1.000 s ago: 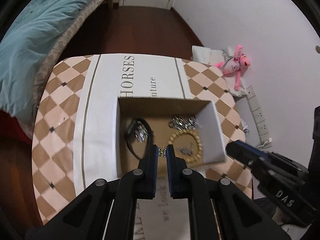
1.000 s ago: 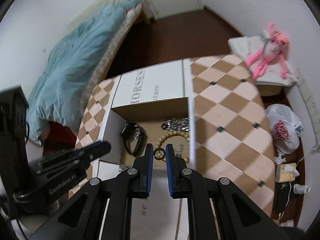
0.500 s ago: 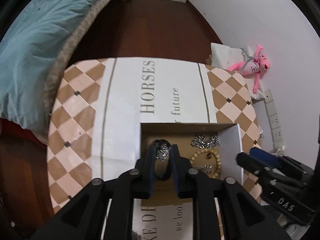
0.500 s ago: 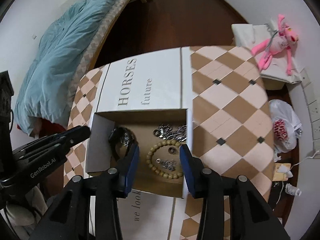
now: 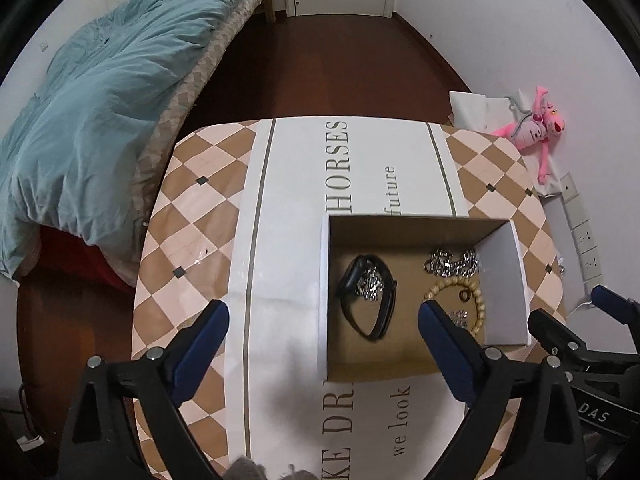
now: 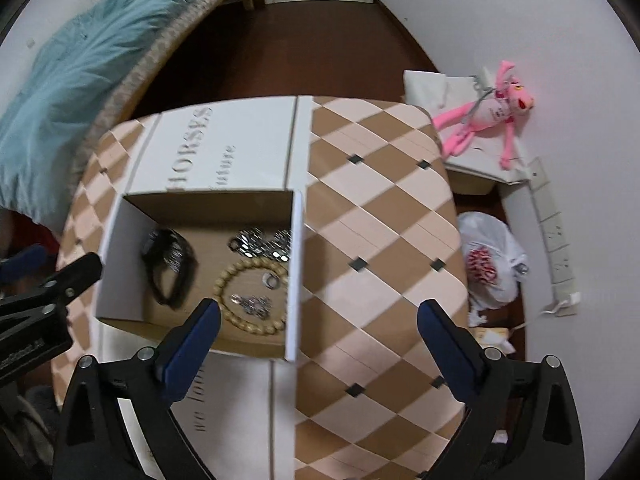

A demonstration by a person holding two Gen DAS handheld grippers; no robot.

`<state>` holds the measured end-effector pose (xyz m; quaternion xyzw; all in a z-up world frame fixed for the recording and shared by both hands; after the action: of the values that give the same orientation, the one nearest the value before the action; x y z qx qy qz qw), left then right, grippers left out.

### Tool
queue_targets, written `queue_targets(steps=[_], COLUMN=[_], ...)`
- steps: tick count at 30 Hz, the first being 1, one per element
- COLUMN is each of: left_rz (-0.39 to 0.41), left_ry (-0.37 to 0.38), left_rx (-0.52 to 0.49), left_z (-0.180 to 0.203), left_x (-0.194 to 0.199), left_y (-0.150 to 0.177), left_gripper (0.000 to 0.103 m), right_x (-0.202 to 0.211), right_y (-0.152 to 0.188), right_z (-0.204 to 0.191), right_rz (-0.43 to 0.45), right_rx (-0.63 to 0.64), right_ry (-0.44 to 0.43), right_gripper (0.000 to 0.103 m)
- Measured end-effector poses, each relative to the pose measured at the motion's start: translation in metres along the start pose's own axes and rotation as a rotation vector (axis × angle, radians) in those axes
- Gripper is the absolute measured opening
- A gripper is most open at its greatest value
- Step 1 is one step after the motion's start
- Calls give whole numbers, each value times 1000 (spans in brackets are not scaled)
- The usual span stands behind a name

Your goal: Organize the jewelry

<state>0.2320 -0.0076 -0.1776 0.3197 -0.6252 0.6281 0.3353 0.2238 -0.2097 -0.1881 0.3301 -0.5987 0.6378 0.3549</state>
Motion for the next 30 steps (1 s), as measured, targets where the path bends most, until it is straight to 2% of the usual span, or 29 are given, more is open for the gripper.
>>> queue_targets(steps=[6, 10, 20, 30], left_rz=[13, 49, 206, 329], left_ry=[-8, -10, -25, -18], left_rx=[7, 14, 7, 24], left_z=[4, 6, 11, 8], left_x=[12, 31, 121, 212], left_y=[7, 3, -10, -5], left_gripper=[97, 97, 97, 97], right_x=[13, 35, 136, 242], right_y=[9, 8, 0, 8], right_z=[7, 12, 23, 31], right_rz=[22, 58, 218, 371], right_rx=[-15, -31, -60, -77], right_ry=[17, 17, 19, 26], right_gripper=[102, 102, 102, 102])
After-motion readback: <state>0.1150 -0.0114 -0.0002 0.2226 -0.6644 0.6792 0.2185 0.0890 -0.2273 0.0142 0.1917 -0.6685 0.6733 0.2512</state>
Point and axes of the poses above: each gripper's, at about its wrist camera, not at the fingertips, and x roughly against the way its jaws point, z to its right, y to its underside, the point moved 9 cm from there along -x, roughly the way its jaws point, and after that the axes turned 12 degrees about z, right-handed, at the moved point
